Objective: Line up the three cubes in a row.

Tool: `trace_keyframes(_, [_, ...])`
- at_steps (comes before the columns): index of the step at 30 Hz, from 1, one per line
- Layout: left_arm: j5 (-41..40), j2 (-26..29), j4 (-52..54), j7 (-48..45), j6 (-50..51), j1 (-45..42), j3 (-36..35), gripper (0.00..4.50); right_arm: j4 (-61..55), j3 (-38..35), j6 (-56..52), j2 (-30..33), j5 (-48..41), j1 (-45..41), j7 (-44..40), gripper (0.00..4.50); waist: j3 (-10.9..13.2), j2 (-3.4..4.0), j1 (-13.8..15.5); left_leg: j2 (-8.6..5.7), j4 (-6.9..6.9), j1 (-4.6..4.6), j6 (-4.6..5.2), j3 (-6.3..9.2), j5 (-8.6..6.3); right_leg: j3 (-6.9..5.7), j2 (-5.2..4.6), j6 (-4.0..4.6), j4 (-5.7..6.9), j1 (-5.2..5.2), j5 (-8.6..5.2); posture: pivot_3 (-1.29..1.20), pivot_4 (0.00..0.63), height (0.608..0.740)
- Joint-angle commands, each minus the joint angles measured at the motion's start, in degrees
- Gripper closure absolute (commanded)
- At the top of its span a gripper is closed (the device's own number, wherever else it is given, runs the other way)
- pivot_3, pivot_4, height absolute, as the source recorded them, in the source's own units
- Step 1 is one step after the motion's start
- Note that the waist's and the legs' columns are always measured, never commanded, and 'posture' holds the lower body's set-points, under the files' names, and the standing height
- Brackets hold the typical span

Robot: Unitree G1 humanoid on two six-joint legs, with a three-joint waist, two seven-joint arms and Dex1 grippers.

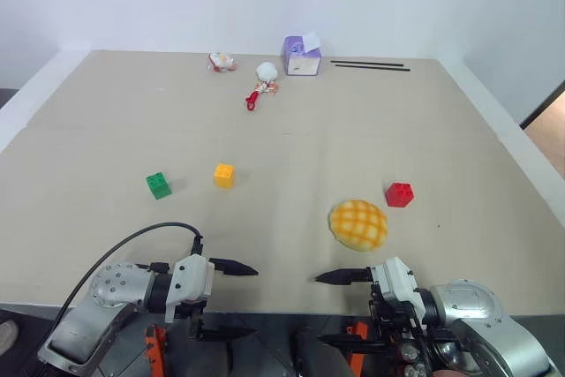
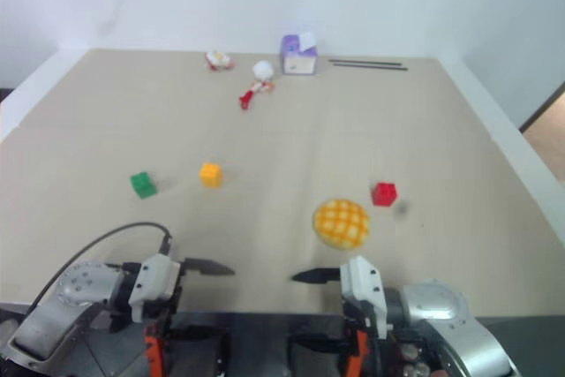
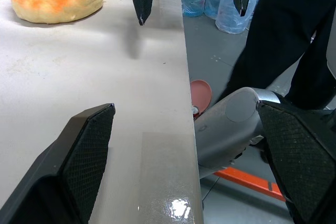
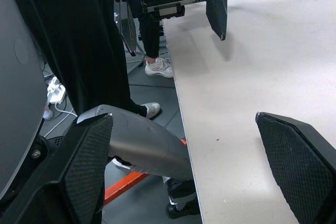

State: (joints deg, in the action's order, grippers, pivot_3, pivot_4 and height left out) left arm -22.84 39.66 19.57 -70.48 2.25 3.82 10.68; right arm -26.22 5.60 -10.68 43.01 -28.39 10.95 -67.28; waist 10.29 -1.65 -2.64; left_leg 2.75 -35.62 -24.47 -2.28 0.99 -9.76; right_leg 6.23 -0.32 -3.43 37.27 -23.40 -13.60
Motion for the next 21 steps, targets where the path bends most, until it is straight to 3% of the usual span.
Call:
trace_keyframes(1, [-0.6,0.3,0.7,-0.6,-0.8,-0.4,-0.4,0.04,-1.5,-1.2,0.7,0.7,-0.6,0.4,-0.6,0.00,0.0,0.00,0.0,0.00,0.00,0.00,0.00,0.00,0.00,0.00,0.00,0.00,0.00,0.00,0.00,0.00,0.150,0.740])
trace_keyframes(21, [-0.3,-1.0,-0.8,-1.9,-2.7,-1.5,0.6,0.04,-1.8,-1.2,1.4,1.6,-0.6,1.6,-0.8,0.00,0.0,0.00,0.0,0.00,0.00,0.00,0.00,0.00,0.00,0.00,0.00,0.00,0.00,0.00,0.00,0.00,0.150,0.740])
